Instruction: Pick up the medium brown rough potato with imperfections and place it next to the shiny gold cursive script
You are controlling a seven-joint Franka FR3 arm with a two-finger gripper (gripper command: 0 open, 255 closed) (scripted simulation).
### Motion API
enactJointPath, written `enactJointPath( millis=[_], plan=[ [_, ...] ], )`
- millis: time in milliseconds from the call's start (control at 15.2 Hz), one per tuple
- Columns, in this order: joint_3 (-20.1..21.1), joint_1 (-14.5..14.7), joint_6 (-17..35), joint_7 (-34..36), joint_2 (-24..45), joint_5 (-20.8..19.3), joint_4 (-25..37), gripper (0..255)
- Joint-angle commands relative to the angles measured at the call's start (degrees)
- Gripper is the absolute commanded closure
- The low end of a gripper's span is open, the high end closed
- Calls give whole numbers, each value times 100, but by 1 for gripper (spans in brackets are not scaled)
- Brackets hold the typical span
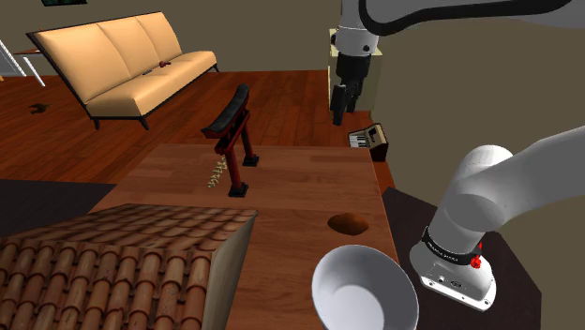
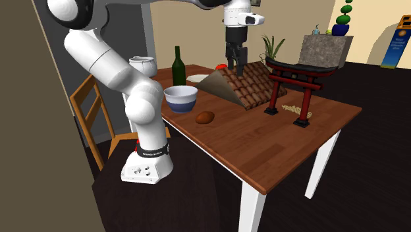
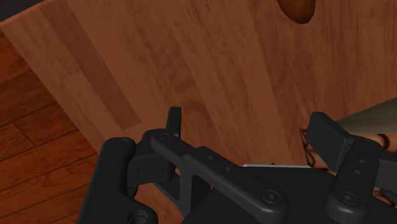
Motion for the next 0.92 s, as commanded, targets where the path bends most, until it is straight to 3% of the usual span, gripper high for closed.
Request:
enactJointPath(
  millis=[0,858],
  plan=[
    [0,0,0,0,0,0,0,0],
    [1045,812,1649,506,-986,735,-2511,0]
  ],
)
